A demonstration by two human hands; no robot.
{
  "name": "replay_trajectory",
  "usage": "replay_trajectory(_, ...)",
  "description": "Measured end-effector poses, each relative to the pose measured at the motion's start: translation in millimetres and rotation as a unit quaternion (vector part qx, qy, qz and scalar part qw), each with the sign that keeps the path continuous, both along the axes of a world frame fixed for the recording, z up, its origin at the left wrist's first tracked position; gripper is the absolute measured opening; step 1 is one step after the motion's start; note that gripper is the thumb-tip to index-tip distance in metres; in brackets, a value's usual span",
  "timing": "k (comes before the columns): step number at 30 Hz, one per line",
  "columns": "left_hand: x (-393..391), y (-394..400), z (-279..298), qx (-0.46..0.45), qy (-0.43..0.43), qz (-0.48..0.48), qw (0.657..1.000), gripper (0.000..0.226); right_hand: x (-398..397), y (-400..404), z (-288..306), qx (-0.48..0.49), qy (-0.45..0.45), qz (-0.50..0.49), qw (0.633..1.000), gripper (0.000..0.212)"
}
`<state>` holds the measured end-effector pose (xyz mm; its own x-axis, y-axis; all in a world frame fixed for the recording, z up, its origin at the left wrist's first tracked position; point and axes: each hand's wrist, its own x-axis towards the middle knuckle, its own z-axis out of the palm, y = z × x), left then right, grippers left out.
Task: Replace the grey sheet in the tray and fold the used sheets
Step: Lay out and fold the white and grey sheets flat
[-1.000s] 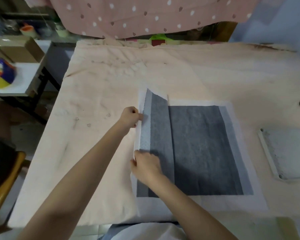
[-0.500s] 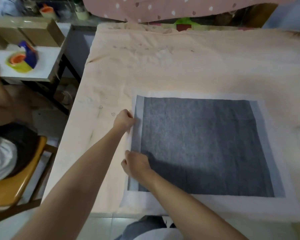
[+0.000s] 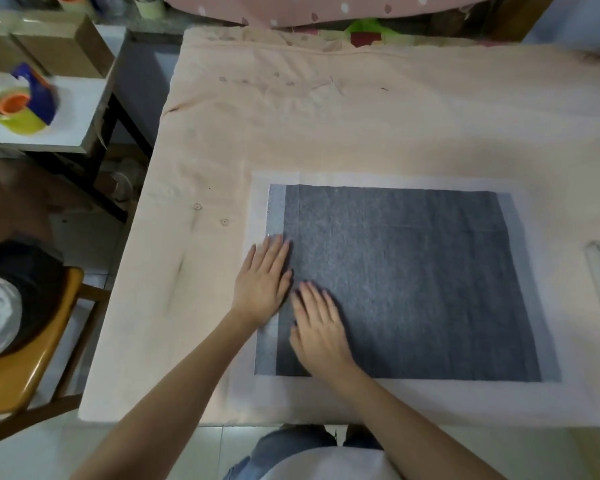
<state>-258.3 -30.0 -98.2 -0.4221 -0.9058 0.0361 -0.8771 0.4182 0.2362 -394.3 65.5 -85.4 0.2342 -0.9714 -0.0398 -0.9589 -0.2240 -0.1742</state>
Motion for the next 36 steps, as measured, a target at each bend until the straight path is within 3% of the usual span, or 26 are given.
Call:
replay_trajectory(4, -15, 47, -6, 0.0, 0.017, 0.005, 1.0, 0.052, -60, 24, -13, 0.036, 0.012, -0.069, 0.997, 0.055)
replay_trajectory(9, -30, 94, -22, 0.002, -0.016, -0.022, 1.0, 0.05, -89, 42, -24, 0.054, 0.031, -0.061, 0.996, 0.055)
replay_trajectory(16, -27, 97, -24, 0.014, -0.004, -0.001, 1.0, 0.048, -120, 53, -24, 0.043, 0.029, -0.077, 0.996, 0.054)
replay_trajectory(24, -30, 98, -8, 0.035, -0.02, 0.019, 0.999, 0.055, -235, 98, -17, 0.055, 0.046, -0.164, 0.984, 0.059)
replay_trajectory(31, -56, 116, 11, 0.052, -0.038, 0.059, 0.996, 0.069, -269, 115, -13, 0.066, 0.05, -0.116, 0.99, 0.066)
replay_trajectory(36, -105, 182, 1, 0.036, -0.039, -0.085, 0.995, 0.062, -272, 135, -11, 0.068, 0.055, -0.012, 0.996, 0.069)
